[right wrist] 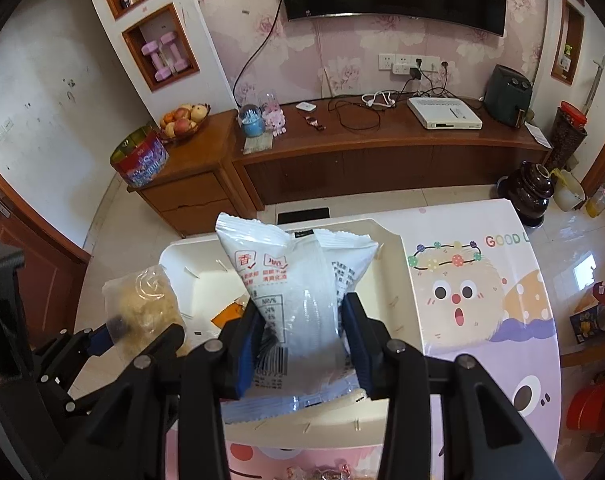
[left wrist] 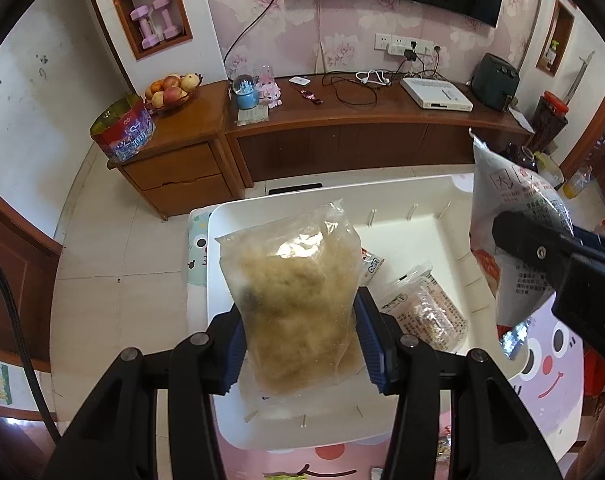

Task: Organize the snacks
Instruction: 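Carry the puffed-snack bag with the left gripper while the right carries the white printed bag over the tray, then open both grippers to drop the two bags into the tray, then move both grippers back over the remaining snacks on the table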

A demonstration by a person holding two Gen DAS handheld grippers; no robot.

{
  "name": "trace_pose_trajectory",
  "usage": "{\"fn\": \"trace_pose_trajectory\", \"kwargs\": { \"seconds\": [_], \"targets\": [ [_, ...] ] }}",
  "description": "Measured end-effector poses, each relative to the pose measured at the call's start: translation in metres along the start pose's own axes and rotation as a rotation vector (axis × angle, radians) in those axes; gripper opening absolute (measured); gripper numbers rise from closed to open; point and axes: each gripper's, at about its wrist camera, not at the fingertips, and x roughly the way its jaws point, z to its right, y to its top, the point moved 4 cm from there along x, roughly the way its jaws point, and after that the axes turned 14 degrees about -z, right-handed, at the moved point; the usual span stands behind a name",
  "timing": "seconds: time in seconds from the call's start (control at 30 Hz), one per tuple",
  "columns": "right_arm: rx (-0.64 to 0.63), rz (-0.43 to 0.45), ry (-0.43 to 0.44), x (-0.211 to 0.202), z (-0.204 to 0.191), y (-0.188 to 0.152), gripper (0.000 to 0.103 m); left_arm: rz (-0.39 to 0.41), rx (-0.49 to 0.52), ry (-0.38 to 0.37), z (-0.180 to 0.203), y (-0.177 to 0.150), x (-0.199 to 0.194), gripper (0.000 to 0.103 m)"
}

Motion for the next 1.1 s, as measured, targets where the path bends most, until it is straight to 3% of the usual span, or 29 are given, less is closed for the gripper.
{"fn": "trace_pose_trajectory", "kwargs": {
  "seconds": [0.07,0.13,0.2,0.63,1.1],
  "targets": [
    [0.002,-0.013,-0.002,0.004,0.000,0.002,0.041,-0.001,0.008,0.009,0.001,0.001,0.003,0.054],
    [0.007,-0.018,-0.001,0.007,0.000,0.004,0.041,0.006,0.010,0.015,0.001,0.000,0.004,0.080],
    [0.010,-0.023,0.011,0.009,-0.001,0.005,0.042,0.018,0.009,0.019,0.000,-0.002,0.002,0.088],
    [0.013,-0.032,0.022,0.002,-0.006,-0.008,0.046,0.010,0.004,0.026,-0.002,-0.019,-0.010,0.089],
    [-0.008,-0.001,0.045,-0.034,0.001,-0.049,0.046,0.043,-0.016,0.028,0.006,-0.058,-0.049,0.089]
  ]
}}
